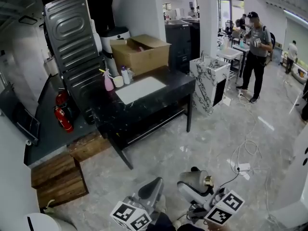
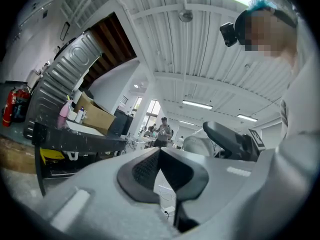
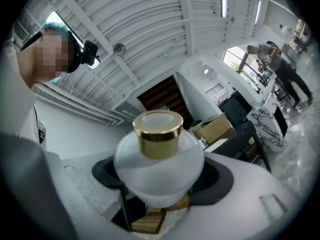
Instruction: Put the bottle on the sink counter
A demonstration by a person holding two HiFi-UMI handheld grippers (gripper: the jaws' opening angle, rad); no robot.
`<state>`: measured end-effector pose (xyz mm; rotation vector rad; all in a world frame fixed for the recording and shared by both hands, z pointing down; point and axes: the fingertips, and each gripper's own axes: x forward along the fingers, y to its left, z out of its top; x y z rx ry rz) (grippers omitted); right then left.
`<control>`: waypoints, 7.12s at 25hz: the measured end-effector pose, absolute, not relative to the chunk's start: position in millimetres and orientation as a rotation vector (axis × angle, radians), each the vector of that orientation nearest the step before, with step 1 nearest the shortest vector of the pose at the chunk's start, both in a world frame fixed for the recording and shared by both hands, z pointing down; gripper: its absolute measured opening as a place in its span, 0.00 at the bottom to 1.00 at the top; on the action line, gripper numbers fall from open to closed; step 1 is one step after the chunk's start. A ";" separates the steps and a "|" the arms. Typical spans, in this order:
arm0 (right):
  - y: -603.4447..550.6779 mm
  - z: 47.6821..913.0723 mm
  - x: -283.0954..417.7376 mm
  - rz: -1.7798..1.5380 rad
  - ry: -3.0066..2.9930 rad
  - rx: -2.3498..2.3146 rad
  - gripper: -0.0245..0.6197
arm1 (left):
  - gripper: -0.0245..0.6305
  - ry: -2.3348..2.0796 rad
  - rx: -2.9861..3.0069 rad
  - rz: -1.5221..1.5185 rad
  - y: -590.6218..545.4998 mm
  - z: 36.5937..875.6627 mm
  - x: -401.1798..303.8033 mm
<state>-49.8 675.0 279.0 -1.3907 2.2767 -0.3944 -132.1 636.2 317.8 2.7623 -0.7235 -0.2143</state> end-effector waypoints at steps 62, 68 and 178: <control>83.9 292.2 57.1 -0.427 2.415 -1.353 0.57 | 0.05 -0.737 2.736 -0.245 79.1 314.3 -16.3; 34.9 285.0 105.0 -0.401 2.468 -1.296 0.57 | 0.05 -0.804 2.745 -0.298 27.6 303.8 35.2; -529.3 458.1 51.1 -0.314 3.356 -0.949 0.57 | 0.05 -1.304 2.250 -0.078 -403.9 460.5 21.9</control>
